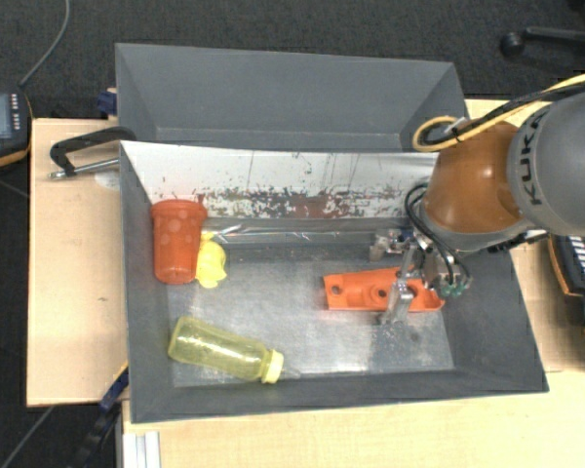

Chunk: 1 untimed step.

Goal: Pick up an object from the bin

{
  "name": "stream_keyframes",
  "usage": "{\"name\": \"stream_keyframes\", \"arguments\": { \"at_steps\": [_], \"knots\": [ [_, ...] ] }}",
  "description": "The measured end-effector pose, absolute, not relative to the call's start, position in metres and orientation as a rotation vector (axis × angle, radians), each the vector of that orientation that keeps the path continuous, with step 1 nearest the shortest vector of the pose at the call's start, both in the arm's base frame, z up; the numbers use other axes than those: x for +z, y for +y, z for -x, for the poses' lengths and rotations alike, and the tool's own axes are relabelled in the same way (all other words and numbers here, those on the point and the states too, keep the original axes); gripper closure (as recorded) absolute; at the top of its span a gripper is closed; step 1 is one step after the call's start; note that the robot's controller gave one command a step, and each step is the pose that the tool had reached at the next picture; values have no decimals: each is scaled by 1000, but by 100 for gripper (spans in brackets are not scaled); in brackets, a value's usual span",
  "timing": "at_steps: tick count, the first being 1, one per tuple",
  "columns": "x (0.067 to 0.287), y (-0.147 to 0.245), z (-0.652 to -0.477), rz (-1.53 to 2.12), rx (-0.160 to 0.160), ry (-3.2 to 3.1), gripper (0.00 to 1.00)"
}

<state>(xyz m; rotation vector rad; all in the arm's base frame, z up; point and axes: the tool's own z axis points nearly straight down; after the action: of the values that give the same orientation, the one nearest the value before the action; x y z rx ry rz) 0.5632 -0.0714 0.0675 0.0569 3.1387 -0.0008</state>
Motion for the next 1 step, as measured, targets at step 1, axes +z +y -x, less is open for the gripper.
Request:
{"name": "stream_keyframes", "arguments": {
  "at_steps": [1],
  "knots": [
    [71, -49, -559, -307, 4, 3124, 0]
  ]
}}
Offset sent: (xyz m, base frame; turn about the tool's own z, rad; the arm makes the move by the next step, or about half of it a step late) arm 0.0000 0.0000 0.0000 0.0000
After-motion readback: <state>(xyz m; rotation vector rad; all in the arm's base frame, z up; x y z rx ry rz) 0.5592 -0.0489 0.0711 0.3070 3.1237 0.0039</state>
